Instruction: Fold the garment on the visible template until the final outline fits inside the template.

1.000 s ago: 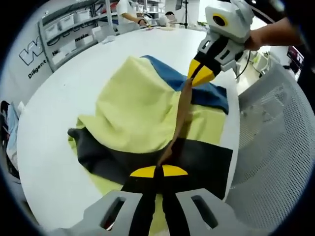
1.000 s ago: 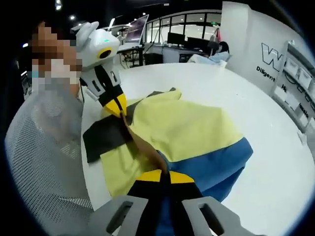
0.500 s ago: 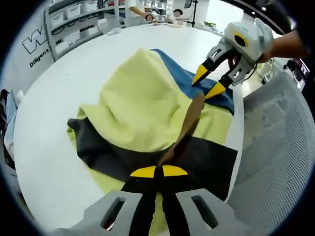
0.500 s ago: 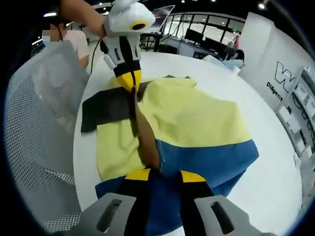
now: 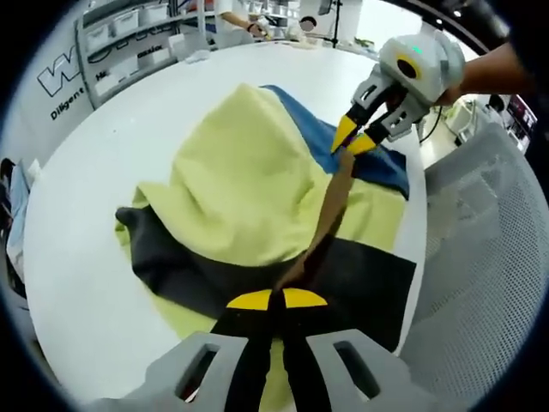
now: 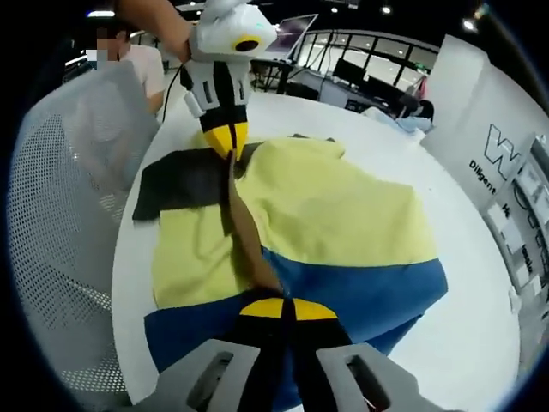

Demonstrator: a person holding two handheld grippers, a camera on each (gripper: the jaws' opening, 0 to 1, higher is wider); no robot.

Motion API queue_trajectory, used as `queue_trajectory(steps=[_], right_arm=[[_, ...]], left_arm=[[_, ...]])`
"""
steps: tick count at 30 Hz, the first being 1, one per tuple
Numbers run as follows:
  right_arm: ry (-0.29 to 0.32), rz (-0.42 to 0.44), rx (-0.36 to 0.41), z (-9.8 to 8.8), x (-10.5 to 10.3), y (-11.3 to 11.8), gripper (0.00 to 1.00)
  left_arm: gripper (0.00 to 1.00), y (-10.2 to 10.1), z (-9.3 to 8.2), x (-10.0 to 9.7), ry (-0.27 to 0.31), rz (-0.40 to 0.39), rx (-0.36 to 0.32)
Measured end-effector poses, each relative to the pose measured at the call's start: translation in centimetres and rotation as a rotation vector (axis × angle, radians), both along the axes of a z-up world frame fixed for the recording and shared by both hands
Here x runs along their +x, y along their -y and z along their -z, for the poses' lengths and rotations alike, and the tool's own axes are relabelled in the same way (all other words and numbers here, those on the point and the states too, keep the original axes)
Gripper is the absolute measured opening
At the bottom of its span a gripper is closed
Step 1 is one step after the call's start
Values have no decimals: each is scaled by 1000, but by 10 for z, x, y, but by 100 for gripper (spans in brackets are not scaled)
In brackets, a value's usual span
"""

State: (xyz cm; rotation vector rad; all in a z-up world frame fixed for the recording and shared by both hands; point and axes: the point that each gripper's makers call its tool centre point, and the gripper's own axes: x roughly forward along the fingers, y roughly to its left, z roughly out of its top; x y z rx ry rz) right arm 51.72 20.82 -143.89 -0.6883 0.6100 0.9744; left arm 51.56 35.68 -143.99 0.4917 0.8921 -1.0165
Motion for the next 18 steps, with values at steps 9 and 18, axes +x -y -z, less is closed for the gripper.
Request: queue_trajectory(steps=[9, 18], right_arm=[[-28, 43, 81, -21, -8, 2, 0], [-154, 64, 139, -31, -38, -8, 0]], left_arm=[[3, -6, -4, -14, -39, -6, -18], [3, -12, -10, -33, -44, 64, -2]])
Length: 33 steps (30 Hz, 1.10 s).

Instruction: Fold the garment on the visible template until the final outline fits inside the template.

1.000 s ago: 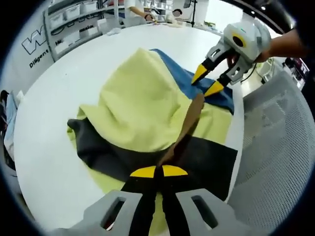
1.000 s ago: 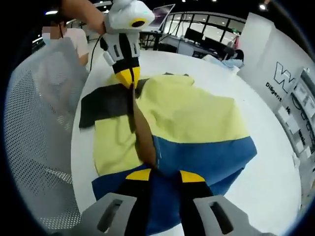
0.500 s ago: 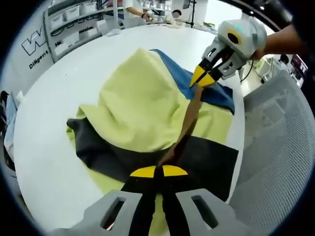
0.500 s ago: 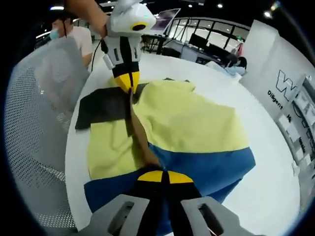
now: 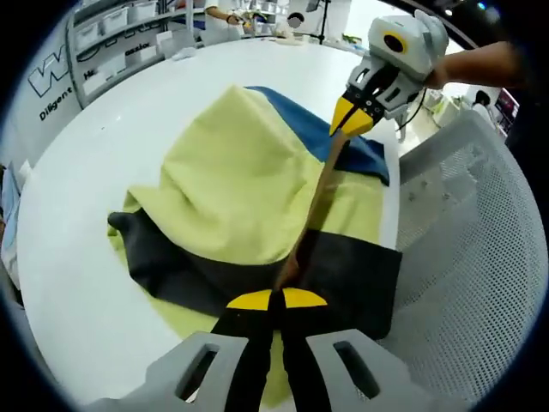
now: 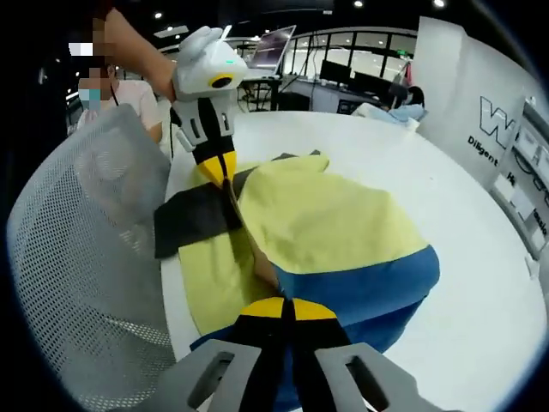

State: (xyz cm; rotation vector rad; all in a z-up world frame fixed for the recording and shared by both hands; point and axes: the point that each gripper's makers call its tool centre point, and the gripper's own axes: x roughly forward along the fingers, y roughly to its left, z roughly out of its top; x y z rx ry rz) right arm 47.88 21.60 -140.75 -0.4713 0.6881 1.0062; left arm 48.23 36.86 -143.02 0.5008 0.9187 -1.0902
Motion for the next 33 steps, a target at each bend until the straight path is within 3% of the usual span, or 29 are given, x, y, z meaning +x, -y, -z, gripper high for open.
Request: queue_trajectory(steps=[5, 10, 13, 24, 33], right_arm=[[-10, 7, 26, -18, -6, -1, 0], [59, -25, 1, -34, -1, -1, 0], [110, -30, -10, -47, 8, -1, 0], [287, 0, -38, -91, 53, 4, 0], [357, 25, -46, -114, 77, 4, 0]], left_arm=[[3, -3, -19, 4, 24, -18, -36], [3, -1, -40, 18, 115, -29, -76], [3, 0, -51, 28, 170, -29, -79], [4, 5, -84, 64, 251, -72, -114], [4, 7, -111, 96, 311, -106, -144]])
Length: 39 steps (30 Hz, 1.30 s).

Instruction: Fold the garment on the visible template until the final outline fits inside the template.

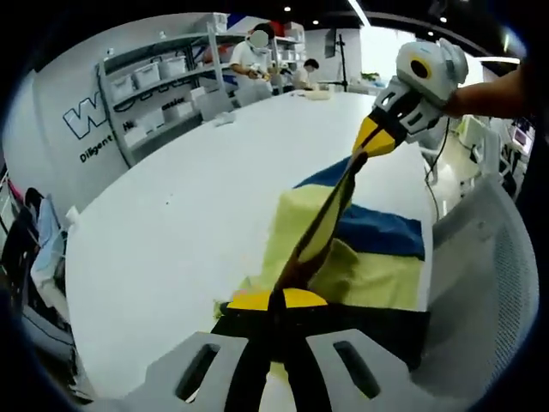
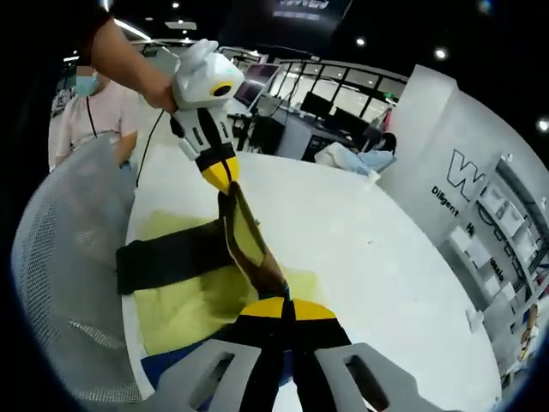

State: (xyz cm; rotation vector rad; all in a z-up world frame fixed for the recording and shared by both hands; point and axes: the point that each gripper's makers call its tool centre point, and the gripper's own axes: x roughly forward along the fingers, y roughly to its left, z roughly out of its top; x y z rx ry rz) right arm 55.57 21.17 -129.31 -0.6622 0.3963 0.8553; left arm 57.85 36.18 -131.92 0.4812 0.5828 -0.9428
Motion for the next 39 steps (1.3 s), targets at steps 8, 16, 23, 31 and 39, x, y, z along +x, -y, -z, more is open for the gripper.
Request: queue_trajectory(steps=[8, 16, 23, 31, 39], right_arm=[[58, 14, -29, -22, 25, 5, 0], [111, 44, -40, -43, 49, 11, 0], [142, 66, -46, -55, 63, 16, 0], [190, 86, -41, -75, 82, 16, 0], [218, 125, -10, -90, 97, 12, 0]], left_arm=[[4, 6, -18, 25, 45, -1, 7], [4, 14, -38, 54, 95, -32, -11], [4, 19, -49, 68, 123, -26, -17], [4, 17, -72, 86, 170, -38, -29], [4, 12, -89, 95, 184, -93, -85]])
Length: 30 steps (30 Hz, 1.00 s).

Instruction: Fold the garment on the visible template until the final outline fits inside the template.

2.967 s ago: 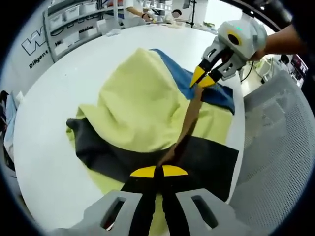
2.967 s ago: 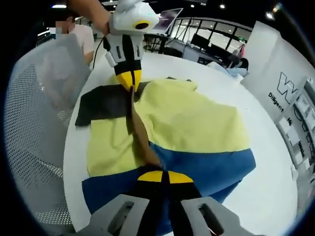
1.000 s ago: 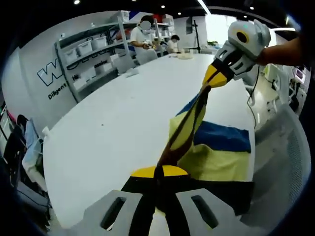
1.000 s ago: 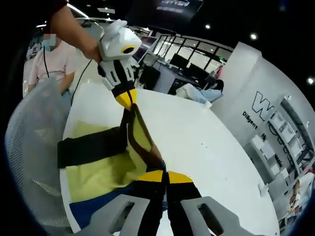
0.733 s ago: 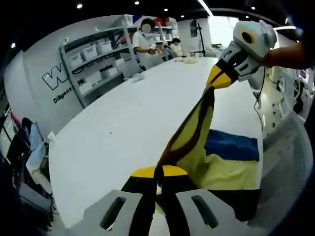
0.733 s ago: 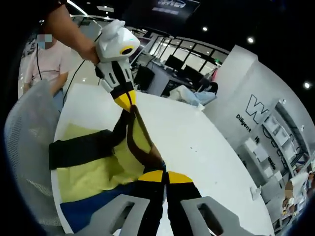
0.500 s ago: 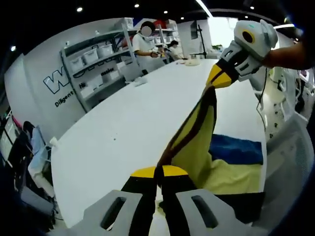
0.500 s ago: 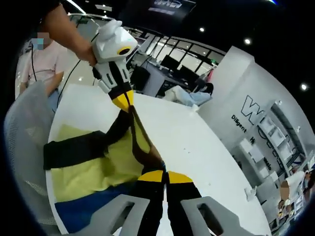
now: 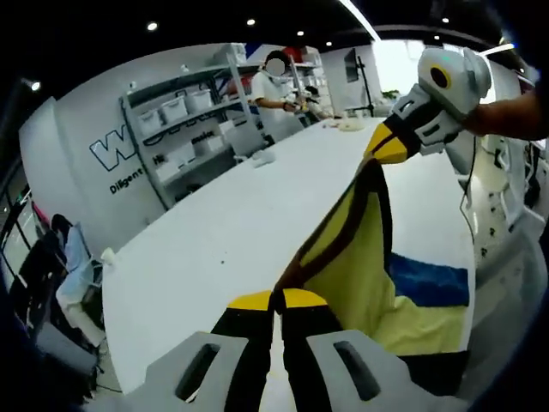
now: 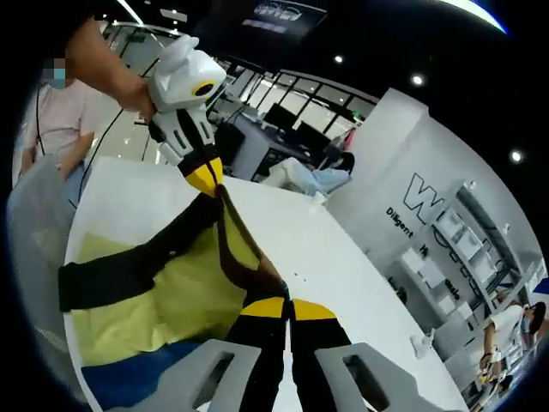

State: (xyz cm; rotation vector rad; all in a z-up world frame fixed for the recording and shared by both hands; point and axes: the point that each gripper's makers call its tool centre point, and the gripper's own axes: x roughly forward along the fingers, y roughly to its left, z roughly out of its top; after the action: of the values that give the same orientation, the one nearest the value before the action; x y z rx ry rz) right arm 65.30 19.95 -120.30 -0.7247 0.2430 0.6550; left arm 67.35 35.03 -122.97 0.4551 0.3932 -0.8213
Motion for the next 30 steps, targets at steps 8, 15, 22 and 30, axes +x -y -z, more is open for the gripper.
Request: queue_trajectory(steps=[8, 15, 22, 30], right_arm=[[-3, 39, -7, 3, 17, -2, 0], [-32, 65, -21, 18, 33, 2, 0], [-65, 86, -30, 41, 45, 3, 0], [-79, 72, -99, 65, 59, 4, 0]], left_arm=[[4, -1, -4, 13, 19, -20, 22], [4, -1, 3, 22, 13, -22, 50], [4, 0, 18, 32, -7, -24, 77], [4, -2, 41, 41, -15, 15, 161]])
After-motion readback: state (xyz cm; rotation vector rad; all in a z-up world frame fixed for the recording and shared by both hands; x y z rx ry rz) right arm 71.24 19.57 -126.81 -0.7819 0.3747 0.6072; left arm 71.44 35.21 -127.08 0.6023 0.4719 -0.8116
